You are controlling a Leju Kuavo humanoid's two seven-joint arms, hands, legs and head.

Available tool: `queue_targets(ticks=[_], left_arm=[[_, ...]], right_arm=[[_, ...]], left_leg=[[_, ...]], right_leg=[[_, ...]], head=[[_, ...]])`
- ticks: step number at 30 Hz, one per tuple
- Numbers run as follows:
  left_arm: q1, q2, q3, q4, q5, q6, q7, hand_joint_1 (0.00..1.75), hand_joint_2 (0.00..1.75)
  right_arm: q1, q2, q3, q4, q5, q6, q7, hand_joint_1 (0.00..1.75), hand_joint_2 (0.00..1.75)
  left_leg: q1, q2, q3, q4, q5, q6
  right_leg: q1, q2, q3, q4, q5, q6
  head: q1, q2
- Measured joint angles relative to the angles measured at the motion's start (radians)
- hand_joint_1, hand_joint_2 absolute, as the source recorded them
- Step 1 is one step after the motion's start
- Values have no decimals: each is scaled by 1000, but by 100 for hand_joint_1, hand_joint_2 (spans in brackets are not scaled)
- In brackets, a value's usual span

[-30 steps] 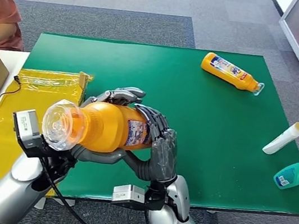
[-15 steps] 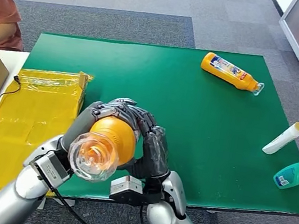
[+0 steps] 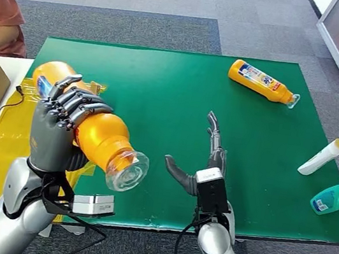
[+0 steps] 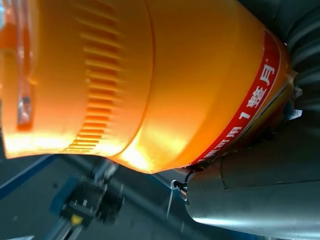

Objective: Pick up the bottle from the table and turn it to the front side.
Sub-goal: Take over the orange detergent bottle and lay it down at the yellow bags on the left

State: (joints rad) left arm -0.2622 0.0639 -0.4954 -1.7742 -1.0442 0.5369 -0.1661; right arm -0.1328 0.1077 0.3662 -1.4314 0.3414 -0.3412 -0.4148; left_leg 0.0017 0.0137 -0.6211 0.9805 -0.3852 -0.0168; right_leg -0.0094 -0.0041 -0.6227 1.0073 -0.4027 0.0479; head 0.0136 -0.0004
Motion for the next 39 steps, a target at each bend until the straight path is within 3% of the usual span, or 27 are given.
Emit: queue_targets(ticks=[5,11,17,23,37,38,39], left_arm=[[28,8,24,17,-124,26,64,175,175],[90,13,65,116,-277,-64,186,175,175],[136,9,113,265,-272,-105,228,175,175],[106,3,193,486,-171,-148,193,175,175],[-71,12,290,907,-264,-105,235,175,175],[-82,15,294,928,-269,-97,237,156,175],[-92,16,299,946,-274,-91,238,113,175]], right_arm=[[15,0,-48,-44,-18,-2,0,0,175],[60,0,-109,-178,-46,-6,-10,0,175],[90,0,-131,-316,-26,6,-9,0,175],[88,0,-131,-377,-21,-4,-11,0,175],[68,0,-124,-392,-30,9,-14,0,175],[68,0,-123,-391,-28,10,-14,0,175],[68,-1,-121,-391,-26,10,-14,0,175]], left_leg=[[0,0,0,0,0,0],[0,0,0,0,0,0],[0,0,0,0,0,0],[0,1,0,0,0,-1],[0,1,0,0,1,-2],[0,1,0,0,1,-2],[0,1,0,0,2,-2]], right_leg=[[0,0,0,0,0,0],[0,0,0,0,0,0],[0,0,-1,0,0,0],[0,1,-2,0,1,-1],[0,1,-1,0,1,-2],[0,1,-1,0,1,-2],[0,1,-1,0,1,-2]], head=[[0,0],[0,0],[0,0],[0,0],[0,0],[0,0],[0,0]])
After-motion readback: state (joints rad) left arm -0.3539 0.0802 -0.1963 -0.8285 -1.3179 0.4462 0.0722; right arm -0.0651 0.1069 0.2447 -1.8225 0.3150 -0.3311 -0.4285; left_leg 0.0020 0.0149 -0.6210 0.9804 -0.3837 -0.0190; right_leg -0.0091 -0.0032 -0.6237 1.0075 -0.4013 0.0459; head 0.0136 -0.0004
